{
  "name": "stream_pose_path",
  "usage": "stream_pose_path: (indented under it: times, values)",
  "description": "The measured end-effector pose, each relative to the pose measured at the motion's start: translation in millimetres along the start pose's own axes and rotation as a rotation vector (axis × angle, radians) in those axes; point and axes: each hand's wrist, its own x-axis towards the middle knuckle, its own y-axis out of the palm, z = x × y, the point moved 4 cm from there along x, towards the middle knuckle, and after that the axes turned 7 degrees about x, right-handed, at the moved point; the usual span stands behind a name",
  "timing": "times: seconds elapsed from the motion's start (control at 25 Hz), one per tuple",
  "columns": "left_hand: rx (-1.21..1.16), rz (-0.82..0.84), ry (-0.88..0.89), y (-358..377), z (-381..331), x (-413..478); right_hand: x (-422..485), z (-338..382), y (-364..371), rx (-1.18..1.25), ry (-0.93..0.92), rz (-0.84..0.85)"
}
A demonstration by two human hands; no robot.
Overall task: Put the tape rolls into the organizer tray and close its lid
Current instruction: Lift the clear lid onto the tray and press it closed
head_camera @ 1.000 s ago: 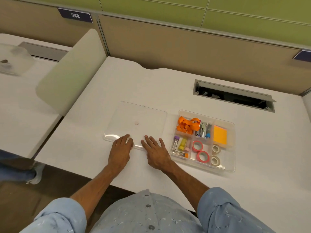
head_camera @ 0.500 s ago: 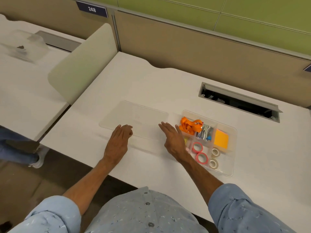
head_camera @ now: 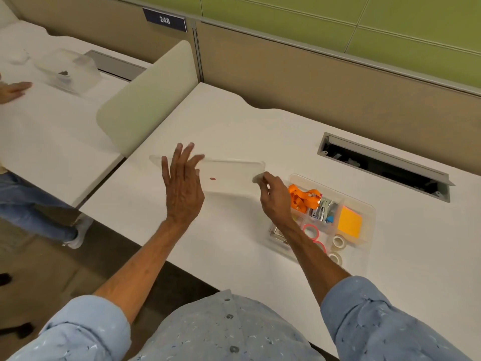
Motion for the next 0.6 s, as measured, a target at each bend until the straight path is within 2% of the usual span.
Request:
stream_pose_path:
  times: [0.2,0.4,0.48,0.6]
  values:
    - [-0.053,-0.025,-0.232,0,5,21,13,1,-18,0.291,0.059,0.110]
    - [-0.213,-0.019,-0.644,19,4,17,12,-14,-53,0.378,0.103,0.135]
    - [-0.293,0.044,-0.640,27,-9,16,6,-27,-70,0.413,0.161,0.095]
    - [-0.464,0.168,-0.570,40,-39,14,-12,-51,-98,0.498,0.239,-0.051]
